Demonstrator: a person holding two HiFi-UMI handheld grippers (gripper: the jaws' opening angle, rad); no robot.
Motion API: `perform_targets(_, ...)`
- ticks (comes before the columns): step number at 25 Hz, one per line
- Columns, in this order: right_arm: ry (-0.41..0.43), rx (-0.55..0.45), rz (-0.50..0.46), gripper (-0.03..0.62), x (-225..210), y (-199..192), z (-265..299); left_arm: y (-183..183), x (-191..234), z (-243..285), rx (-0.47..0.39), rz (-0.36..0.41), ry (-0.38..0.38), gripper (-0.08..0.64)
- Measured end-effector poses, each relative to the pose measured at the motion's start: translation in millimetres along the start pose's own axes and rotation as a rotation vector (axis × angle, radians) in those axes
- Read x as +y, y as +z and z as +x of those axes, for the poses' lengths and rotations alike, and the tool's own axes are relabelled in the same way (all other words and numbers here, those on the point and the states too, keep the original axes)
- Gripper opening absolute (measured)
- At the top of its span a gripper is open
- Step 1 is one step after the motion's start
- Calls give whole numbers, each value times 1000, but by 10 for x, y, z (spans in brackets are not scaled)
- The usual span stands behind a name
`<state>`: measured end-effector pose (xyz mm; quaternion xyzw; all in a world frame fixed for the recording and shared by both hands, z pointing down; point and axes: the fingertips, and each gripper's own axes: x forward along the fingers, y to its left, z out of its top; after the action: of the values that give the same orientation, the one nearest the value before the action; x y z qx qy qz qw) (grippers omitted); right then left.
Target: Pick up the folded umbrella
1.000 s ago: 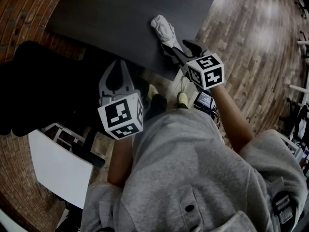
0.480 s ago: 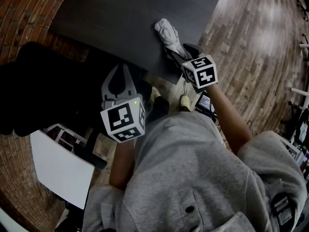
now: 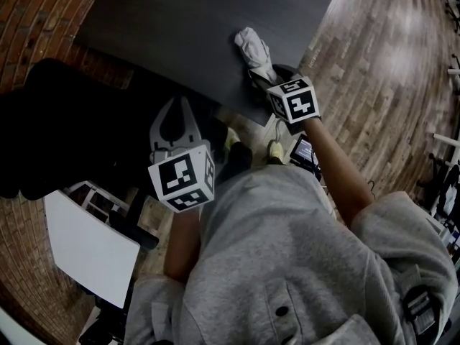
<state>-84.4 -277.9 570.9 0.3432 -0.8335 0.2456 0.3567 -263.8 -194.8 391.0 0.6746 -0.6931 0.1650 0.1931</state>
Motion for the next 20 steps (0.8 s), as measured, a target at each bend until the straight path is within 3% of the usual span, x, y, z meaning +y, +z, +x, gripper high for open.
perform_targets(13, -32, 51, 40, 259, 7, -23, 189, -20, 60, 51, 10, -17, 3, 14)
perform_targets(20, -96, 92, 43, 268, -5, -18, 284, -30, 71, 54, 10, -21, 9, 14)
